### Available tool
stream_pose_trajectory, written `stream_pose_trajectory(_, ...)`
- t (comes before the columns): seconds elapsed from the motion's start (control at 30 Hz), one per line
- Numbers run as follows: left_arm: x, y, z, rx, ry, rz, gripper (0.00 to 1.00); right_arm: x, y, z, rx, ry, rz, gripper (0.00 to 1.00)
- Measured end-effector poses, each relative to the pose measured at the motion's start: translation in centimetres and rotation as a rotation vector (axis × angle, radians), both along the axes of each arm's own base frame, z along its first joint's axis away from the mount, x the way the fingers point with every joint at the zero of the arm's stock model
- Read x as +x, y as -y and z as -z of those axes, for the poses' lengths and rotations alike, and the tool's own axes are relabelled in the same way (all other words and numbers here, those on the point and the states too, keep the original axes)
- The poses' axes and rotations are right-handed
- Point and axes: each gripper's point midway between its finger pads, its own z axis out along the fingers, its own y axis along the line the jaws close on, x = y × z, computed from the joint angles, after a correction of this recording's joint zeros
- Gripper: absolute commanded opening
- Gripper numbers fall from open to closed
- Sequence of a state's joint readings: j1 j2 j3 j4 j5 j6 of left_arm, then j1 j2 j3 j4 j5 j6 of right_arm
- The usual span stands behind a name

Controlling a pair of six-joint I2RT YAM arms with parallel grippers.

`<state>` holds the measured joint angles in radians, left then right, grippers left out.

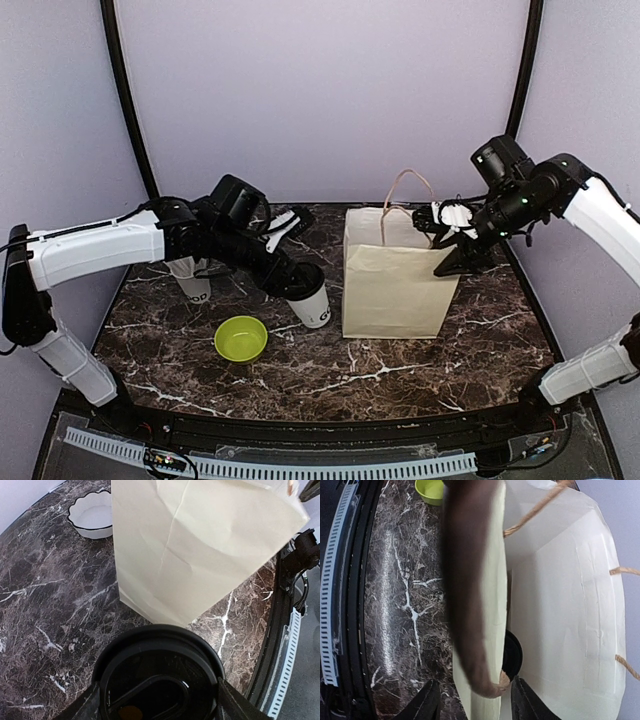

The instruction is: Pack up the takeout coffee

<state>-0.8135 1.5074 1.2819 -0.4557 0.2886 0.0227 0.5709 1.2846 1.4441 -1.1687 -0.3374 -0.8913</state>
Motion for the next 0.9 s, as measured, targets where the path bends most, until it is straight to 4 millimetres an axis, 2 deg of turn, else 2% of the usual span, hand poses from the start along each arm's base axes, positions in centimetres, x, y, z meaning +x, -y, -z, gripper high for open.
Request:
stream_pose_trajectory(0.13, 0.5, 0.4, 2.5, 0.046, 0.012, 0.001, 0.55, -0.2, -0.1, -1.7, 0.049, -0.014, -0.004, 0.65)
stream_pose_trajectory(0.3, 1.2, 0.5, 4.6, 0.085, 0.024, -0.001, 0.56, 0.6, 0.0, -6.0, 0.167, 0.005, 0.001, 0.68)
stream_pose_trajectory(0.43, 1.5, 1.0, 6.3, 0.122, 0.024, 0.0, 0.59, 1.0, 0.3, -8.5, 0.236, 0.02, 0.007, 0.68)
stream_pose_trajectory(0.53, 1.4, 1.2, 7.5, 0.147, 0.015, 0.004, 0.65, 1.2, 0.2, -9.2, 0.26, 0.021, 0.006, 0.68)
stream_pose_trajectory(0.7, 1.3, 1.8, 7.7, 0.162, 0.028, 0.006, 0.78, 1.8, 0.0, -8.9, 0.263, 0.001, 0.007, 0.68)
stream_pose_trajectory(0.77, 1.5, 2.0, 7.7, 0.172, 0.026, 0.007, 0.96, 2.0, 0.0, -8.7, 0.26, -0.007, 0.009, 0.68)
stream_pose_trajectory(0.9, 1.4, 2.5, 7.5, 0.195, -0.013, 0.011, 0.99, 2.3, -0.1, -8.4, 0.254, -0.018, 0.012, 0.68)
